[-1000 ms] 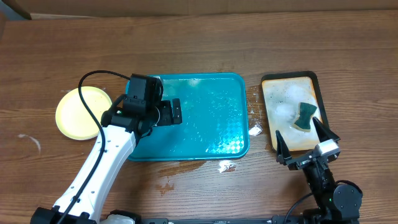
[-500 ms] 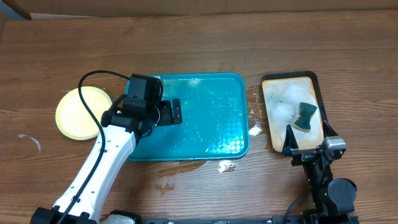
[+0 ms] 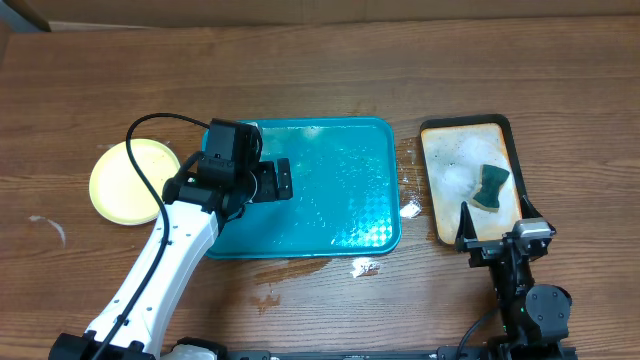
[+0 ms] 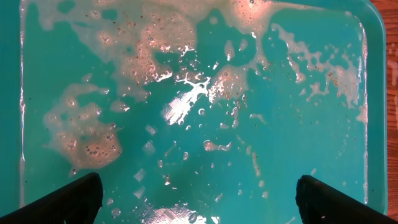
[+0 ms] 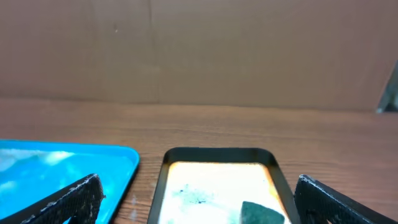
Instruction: Clean dirty plates on tray and stack at the side
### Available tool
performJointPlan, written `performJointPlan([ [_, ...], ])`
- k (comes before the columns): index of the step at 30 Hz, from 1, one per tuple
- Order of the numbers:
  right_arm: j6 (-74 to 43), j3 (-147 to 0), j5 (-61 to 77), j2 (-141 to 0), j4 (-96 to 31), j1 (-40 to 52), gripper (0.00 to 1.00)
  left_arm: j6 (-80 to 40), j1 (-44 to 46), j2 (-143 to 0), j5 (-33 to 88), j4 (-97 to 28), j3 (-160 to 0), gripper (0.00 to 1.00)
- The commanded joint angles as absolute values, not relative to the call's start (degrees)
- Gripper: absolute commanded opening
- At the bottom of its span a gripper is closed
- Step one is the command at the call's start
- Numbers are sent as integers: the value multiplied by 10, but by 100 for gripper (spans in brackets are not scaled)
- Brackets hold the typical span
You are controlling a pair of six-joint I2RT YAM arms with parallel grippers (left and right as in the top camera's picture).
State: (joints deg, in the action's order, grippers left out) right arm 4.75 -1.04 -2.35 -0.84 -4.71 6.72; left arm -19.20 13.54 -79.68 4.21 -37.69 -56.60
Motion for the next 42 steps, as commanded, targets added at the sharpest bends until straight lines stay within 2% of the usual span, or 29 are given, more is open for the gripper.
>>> performJointPlan([
  [1,92,-4,-3,-2,-47,64,100,-186,139,-794,39,-375,-572,100],
  [42,88,-4,-4,-2,-47,64,100,-186,139,-794,25,-378,-572,100],
])
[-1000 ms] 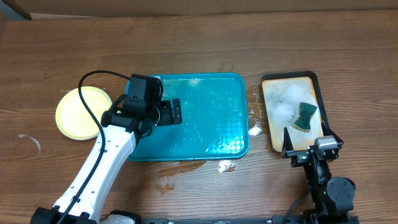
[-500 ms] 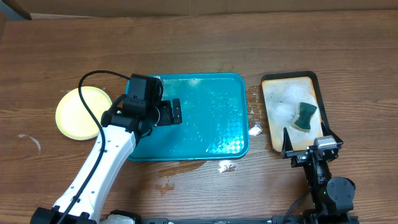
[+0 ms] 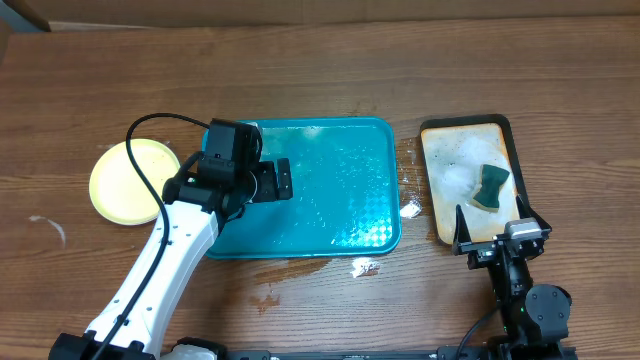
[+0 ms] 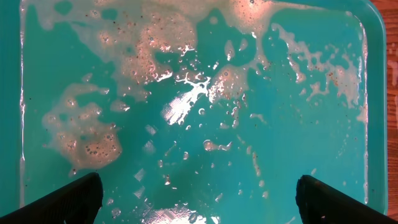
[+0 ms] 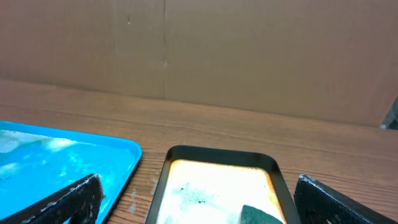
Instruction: Clean dirty plates on tray and stack at the side
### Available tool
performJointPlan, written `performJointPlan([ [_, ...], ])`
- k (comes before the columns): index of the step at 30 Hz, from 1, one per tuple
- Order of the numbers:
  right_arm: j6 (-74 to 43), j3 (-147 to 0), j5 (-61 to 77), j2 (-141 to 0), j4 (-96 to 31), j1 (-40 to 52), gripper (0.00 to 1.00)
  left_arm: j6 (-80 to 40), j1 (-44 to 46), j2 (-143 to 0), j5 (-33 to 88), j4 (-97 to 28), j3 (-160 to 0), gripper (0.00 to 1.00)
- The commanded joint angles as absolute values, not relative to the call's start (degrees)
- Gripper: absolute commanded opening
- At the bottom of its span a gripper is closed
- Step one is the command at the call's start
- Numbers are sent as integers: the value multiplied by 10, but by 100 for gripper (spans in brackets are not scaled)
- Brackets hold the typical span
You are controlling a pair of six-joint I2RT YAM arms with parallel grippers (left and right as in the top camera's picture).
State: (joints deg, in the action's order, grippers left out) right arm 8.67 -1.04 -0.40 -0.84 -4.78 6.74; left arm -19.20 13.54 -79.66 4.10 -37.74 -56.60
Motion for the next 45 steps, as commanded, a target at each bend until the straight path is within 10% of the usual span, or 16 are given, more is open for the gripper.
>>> performJointPlan([
  [1,88,-4,-4,-2,-47,64,100,-186,139,-794,22,-378,-572,100],
  [18,88,-4,-4,-2,-47,64,100,-150,158,-630,-173,-188,-571,100],
  [45,88,-4,-4,-2,-47,64,100,81,81,-144,6,93,-207,100],
])
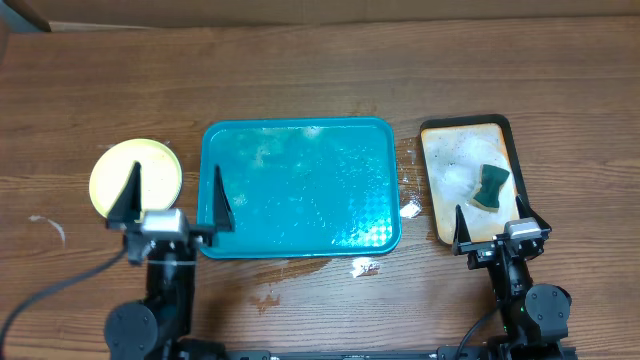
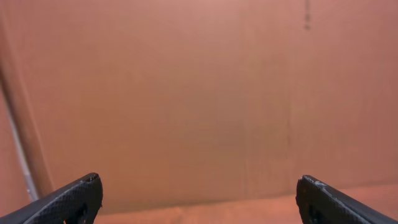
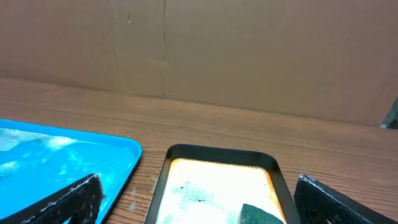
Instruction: Clean dirty plates on tray and stack at the side
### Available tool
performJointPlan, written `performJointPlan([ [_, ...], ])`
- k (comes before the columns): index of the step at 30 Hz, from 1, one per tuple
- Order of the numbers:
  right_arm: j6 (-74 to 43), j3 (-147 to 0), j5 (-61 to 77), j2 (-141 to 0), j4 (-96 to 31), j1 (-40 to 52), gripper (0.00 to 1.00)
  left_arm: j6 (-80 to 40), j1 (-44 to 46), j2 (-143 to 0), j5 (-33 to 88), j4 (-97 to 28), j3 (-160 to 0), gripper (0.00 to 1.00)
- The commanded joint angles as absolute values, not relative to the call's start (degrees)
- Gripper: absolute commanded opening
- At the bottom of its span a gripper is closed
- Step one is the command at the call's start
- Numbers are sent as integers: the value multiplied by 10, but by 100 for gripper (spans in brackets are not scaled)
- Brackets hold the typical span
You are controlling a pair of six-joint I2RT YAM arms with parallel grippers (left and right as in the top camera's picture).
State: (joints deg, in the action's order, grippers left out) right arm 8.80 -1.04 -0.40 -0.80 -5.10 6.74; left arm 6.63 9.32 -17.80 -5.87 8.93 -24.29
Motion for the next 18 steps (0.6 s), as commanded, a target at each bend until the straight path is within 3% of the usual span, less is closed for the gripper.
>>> performJointPlan([
  [1,88,-4,-4,-2,-47,64,100,76,76,-130,15,93,-191,100],
  [18,88,-4,-4,-2,-47,64,100,-10,67,-2,8,100,-53,100],
])
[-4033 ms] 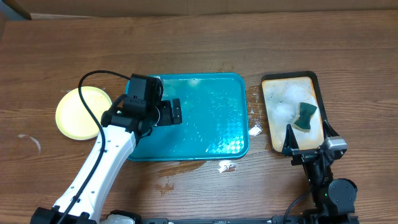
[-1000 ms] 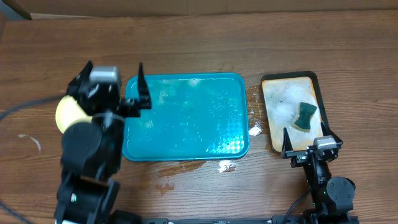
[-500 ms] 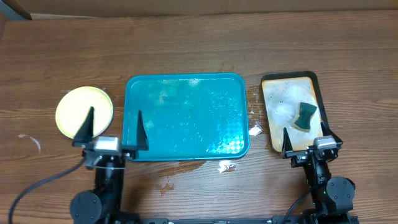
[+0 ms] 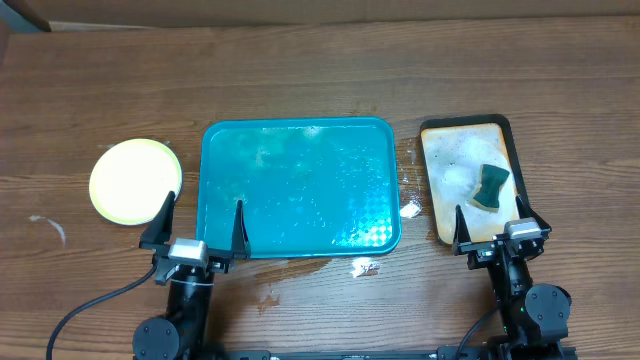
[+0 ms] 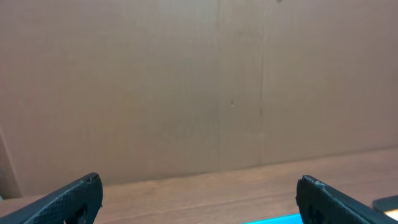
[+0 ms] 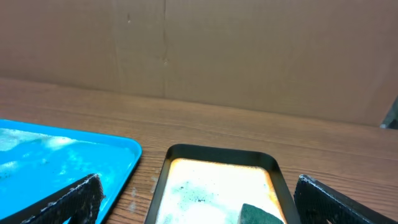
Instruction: Clean dirty plates on tray and stack at the side
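Note:
A yellow plate (image 4: 136, 181) lies on the wood left of the wet teal tray (image 4: 300, 187), which holds only foam and water. My left gripper (image 4: 199, 222) stands open at the tray's front left corner, holding nothing; its wrist view shows a brown wall, wood and a sliver of the teal tray (image 5: 273, 220). At the front end of the small black tray (image 4: 466, 180), my right gripper (image 4: 492, 222) is open and empty. A green sponge (image 4: 490, 186) lies in that tray among suds. The right wrist view shows the black tray (image 6: 221, 152) and the sponge's corner (image 6: 261, 214).
Foam blobs (image 4: 365, 267) and wet patches lie on the wood in front of the teal tray and between the two trays. A brown cardboard wall (image 6: 199, 50) runs along the table's far side.
My left gripper has shifted right, from beside the yellow plate to the teal tray's front left corner. The plate now shows in full. The right arm is unmoved.
At first my left arm reached over the teal tray, its open gripper facing the foamy tray floor, and stayed so. Then it stood withdrawn at the front by the yellow plate, and now by the tray's corner. The right gripper stayed open at the black tray.

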### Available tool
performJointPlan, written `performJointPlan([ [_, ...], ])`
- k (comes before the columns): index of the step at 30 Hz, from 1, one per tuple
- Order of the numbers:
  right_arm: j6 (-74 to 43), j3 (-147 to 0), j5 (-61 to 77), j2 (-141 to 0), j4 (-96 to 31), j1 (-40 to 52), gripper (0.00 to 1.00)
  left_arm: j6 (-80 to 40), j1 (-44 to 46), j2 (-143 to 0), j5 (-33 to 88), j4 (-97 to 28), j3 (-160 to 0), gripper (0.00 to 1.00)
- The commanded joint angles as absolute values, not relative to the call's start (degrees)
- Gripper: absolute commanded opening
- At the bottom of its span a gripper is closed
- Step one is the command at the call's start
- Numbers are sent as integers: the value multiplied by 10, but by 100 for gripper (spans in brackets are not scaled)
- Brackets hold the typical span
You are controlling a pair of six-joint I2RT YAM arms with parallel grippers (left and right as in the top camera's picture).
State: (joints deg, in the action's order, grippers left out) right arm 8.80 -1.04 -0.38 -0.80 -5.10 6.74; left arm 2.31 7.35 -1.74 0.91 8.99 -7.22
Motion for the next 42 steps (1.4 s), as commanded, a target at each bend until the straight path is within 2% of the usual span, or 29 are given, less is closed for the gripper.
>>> performJointPlan([
  [1,88,-4,-4,-2,-47,64,100,-21,66,-2,7,100,-49,100],
  [6,88,-4,-4,-2,-47,64,100,-30,63,-2,4,85,-47,100],
  [14,88,-4,-4,-2,-47,64,100,-33,63,-2,-6,-21,-43,100],
  [21,88,-4,-4,-2,-47,64,100,-67,63,-2,-6,-19,-2,100],
  [42,88,-4,-4,-2,-47,64,100,-60,63,-2,-4,-44,-3,100],
])
